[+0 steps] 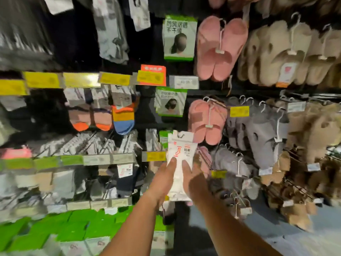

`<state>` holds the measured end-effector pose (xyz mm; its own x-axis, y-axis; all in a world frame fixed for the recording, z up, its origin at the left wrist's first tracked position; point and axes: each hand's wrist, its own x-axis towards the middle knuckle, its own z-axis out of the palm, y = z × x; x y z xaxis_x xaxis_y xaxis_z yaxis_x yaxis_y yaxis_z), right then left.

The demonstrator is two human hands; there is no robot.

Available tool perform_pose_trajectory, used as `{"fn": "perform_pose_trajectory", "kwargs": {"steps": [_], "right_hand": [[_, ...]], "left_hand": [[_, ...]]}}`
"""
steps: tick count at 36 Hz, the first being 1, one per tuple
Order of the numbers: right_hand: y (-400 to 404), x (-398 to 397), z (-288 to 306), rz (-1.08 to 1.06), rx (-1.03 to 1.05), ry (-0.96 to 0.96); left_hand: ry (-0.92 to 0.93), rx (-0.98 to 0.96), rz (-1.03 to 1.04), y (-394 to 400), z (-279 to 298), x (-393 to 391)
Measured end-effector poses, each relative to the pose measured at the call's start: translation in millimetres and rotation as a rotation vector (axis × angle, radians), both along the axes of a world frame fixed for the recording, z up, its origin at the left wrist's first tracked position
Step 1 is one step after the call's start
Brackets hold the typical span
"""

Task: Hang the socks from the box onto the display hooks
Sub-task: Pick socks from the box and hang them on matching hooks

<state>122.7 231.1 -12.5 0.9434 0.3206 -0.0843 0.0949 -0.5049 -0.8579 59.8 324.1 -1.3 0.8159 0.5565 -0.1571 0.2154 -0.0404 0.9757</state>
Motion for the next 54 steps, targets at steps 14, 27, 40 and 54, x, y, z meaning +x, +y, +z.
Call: {"fn": "perform_pose_trajectory", "kwargs": {"steps": [14,27,40,54], "right_hand": [[119.0,-10.7,17.9,-0.070,0.370,-0.223],[118.3,16.5,28.8,0.027,0.286,-0.152],[121.9,26.7,35.5,0.022,0.578,0.066],[121.1,33.1,43.5,0.115,0.587,0.244]], "left_hand": [[-0.157,-0.011,0.067,111.2,4.0,-1.7],[-0.303,-0.372,0.077,126.3,6.2,13.9],[-0.365,-0.245,0.184,123.0,0.1,31.5],[-0.368,-0.189,0.233,139.1,-12.5,34.5]]}}
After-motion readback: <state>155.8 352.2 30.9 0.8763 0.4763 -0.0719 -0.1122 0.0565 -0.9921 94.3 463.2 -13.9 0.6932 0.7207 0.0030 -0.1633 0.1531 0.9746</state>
